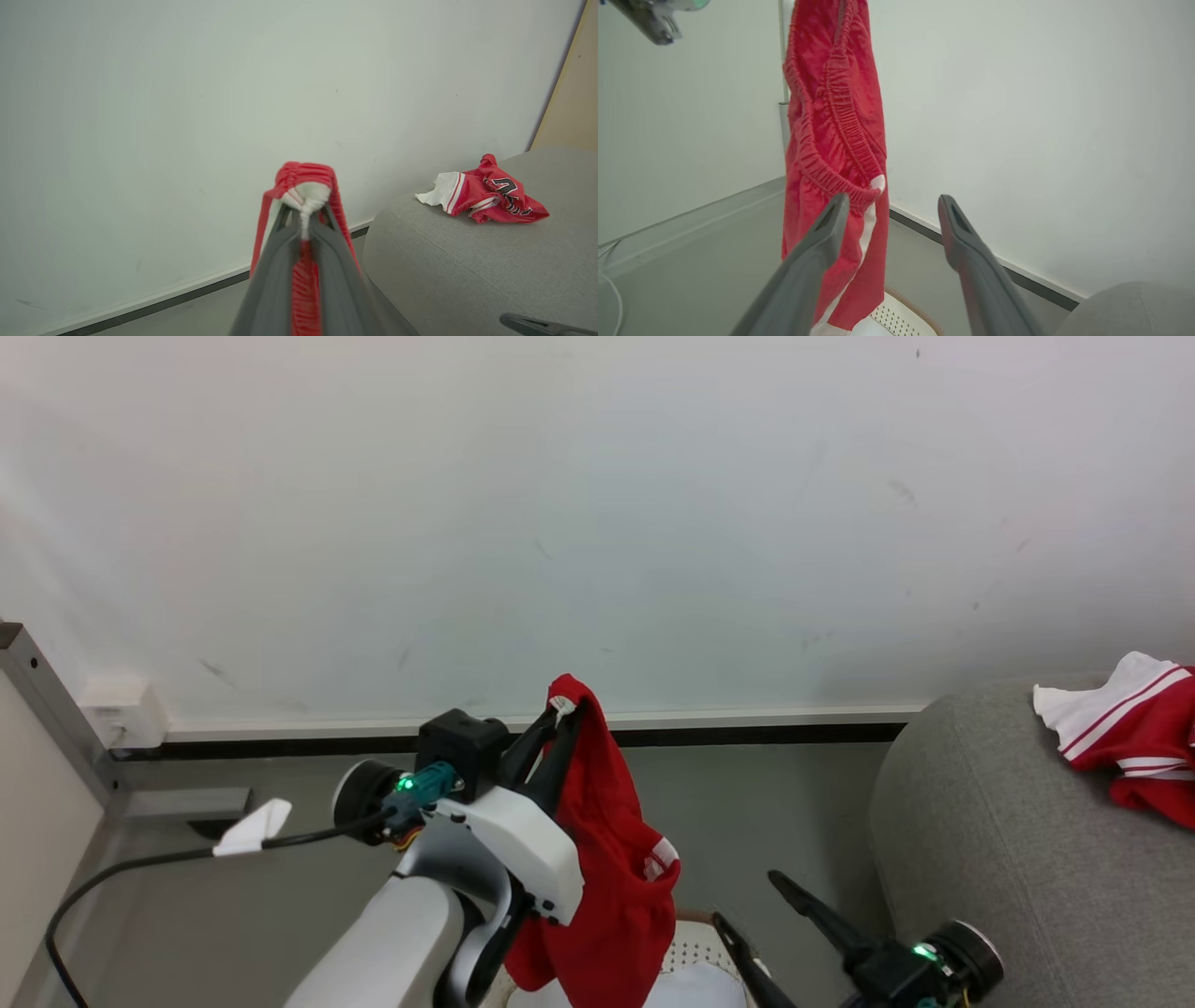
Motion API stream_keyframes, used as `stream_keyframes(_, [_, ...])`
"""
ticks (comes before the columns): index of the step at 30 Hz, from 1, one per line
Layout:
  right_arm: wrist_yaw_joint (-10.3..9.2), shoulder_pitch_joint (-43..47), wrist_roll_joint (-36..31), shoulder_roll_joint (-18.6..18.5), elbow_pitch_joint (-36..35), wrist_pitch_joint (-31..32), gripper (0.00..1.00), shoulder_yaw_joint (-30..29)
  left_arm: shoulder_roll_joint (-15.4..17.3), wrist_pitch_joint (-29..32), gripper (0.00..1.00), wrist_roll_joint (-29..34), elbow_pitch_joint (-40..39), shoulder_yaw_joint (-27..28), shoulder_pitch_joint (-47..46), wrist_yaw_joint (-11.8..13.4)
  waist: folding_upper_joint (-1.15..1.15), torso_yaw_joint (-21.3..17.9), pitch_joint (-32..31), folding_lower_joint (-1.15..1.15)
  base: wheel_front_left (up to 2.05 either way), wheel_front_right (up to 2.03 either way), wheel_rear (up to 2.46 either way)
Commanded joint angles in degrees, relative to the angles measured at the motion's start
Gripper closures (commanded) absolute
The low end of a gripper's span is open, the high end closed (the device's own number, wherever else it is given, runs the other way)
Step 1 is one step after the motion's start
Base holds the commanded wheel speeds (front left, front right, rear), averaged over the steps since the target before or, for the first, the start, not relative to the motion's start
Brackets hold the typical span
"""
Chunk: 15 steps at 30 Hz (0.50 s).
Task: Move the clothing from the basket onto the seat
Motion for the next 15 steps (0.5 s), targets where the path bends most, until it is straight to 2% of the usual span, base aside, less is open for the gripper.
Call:
stream_keyframes(1, [-0.14,-1.97,0.81,-0.39,0.96,-0.01,0.00,1.80,-0.13,0.04,1.00,0.27,-0.24,-0.04,-0.64,-0.13,0.00,0.19,0.07,0.00,0.00,0.00,0.00])
stream_keyframes(5, [-0.15,-6.40,1.84,0.50,3.96,0.00,0.00,7.19,-0.49,0.26,1.00,0.45,-0.35,-0.74,-1.27,-0.24,0.00,0.61,0.29,0.00,0.00,0.00,0.00])
stream_keyframes(15, [-0.15,-14.27,2.70,3.77,11.58,0.00,0.00,14.54,-1.28,0.81,1.00,0.80,-0.34,-2.45,-2.21,-0.69,0.00,1.42,0.43,0.00,0.00,0.00,0.00])
